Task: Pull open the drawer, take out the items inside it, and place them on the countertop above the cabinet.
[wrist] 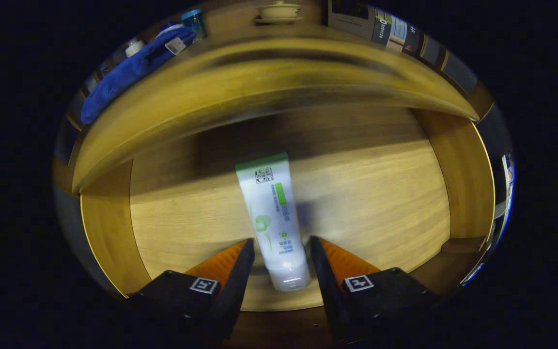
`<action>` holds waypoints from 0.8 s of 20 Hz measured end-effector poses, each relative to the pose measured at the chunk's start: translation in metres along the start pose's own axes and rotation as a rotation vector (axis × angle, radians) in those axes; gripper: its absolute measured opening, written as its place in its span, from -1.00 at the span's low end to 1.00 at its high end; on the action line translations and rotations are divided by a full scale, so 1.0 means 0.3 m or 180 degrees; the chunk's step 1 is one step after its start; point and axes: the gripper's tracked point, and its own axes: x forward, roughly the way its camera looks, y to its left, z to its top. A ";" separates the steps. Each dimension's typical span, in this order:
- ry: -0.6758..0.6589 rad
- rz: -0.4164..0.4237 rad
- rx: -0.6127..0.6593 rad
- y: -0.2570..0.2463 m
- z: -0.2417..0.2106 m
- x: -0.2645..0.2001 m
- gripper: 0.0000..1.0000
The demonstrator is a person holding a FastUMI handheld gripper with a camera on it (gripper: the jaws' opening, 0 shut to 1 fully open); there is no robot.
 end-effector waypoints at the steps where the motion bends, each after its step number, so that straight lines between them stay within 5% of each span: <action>1: 0.0029 0.0006 0.0019 0.012 -0.012 0.000 0.55; 2: -0.0003 -0.0011 0.0083 0.022 -0.010 -0.019 0.23; 6: -0.0193 -0.0012 0.0158 0.092 -0.016 -0.087 0.02; 16: -0.0868 -0.0216 -0.0030 0.155 0.022 -0.414 0.02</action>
